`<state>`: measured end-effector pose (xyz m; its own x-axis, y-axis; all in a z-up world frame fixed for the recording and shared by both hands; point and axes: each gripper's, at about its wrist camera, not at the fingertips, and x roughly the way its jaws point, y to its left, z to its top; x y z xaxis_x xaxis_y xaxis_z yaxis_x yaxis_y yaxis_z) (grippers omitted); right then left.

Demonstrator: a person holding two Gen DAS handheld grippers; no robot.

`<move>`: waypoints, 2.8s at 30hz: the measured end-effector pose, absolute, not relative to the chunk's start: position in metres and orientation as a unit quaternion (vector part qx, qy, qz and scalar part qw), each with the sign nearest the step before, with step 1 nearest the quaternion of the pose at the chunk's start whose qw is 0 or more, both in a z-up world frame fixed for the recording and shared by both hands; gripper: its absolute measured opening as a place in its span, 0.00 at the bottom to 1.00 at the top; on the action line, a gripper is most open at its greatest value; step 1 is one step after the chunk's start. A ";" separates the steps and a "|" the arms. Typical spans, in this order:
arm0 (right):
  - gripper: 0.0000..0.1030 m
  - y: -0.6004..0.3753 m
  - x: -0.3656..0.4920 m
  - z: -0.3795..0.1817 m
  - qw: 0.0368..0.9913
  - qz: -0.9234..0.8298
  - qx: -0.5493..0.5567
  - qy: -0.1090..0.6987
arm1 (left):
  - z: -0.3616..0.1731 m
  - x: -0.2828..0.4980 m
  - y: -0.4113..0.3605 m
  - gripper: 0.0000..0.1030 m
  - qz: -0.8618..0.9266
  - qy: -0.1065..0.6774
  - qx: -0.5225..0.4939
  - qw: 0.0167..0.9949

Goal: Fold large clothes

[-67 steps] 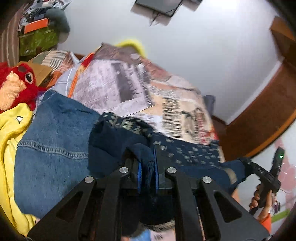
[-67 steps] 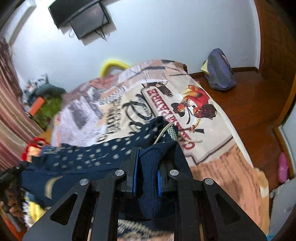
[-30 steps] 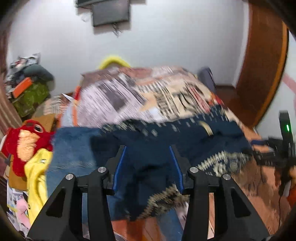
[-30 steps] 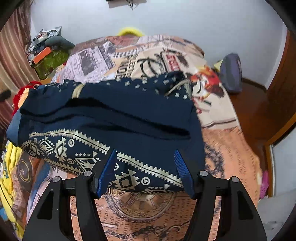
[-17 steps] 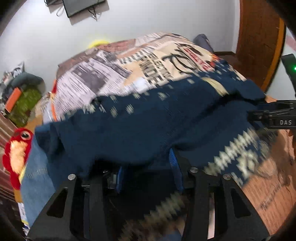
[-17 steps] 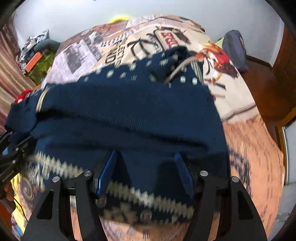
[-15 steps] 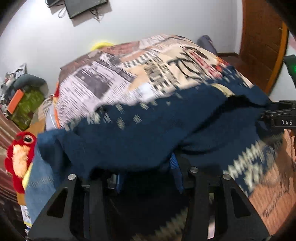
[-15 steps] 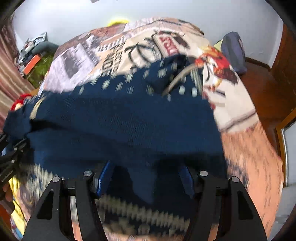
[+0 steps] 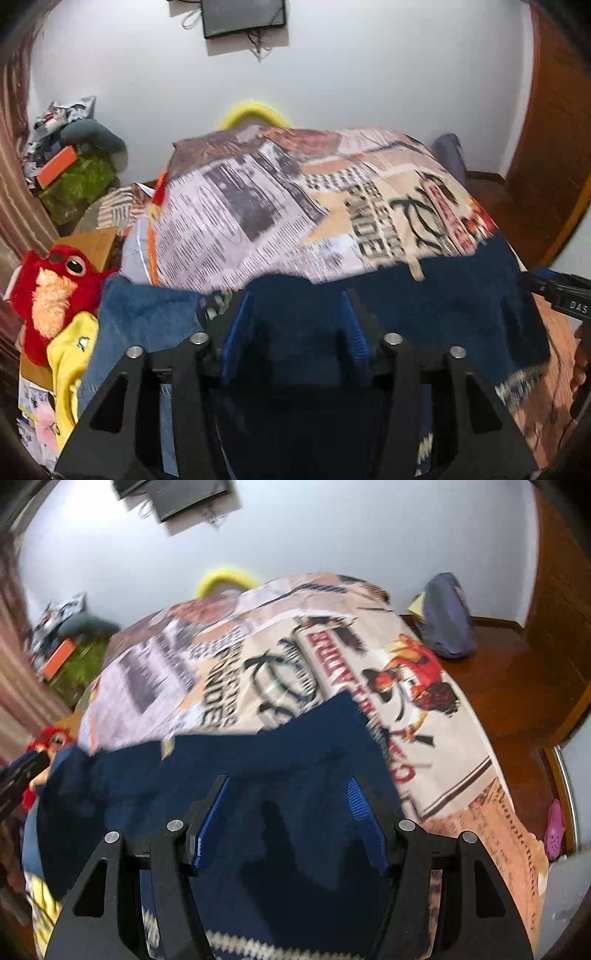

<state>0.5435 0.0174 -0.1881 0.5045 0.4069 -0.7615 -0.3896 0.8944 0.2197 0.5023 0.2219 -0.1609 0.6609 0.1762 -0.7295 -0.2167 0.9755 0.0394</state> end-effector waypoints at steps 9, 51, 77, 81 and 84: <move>0.59 0.043 0.477 -0.197 0.846 0.297 -0.039 0.441 | -0.191 0.454 0.179 0.60 0.035 0.434 -0.034 0.900; 0.71 -0.032 0.419 -0.194 0.848 0.235 -0.072 0.469 | -0.255 0.340 0.240 0.44 0.082 0.397 -0.309 0.860; 0.71 0.001 0.423 -0.229 0.830 0.252 -0.106 0.486 | -0.246 0.359 0.237 0.18 0.106 0.365 -0.286 0.880; 0.71 0.003 0.423 -0.229 0.829 0.253 -0.104 0.488 | -0.255 0.360 0.243 0.23 0.097 0.367 -0.309 0.872; 0.71 0.006 0.421 -0.228 0.828 0.252 -0.106 0.490 | -0.259 0.368 0.245 0.25 0.099 0.373 -0.321 0.865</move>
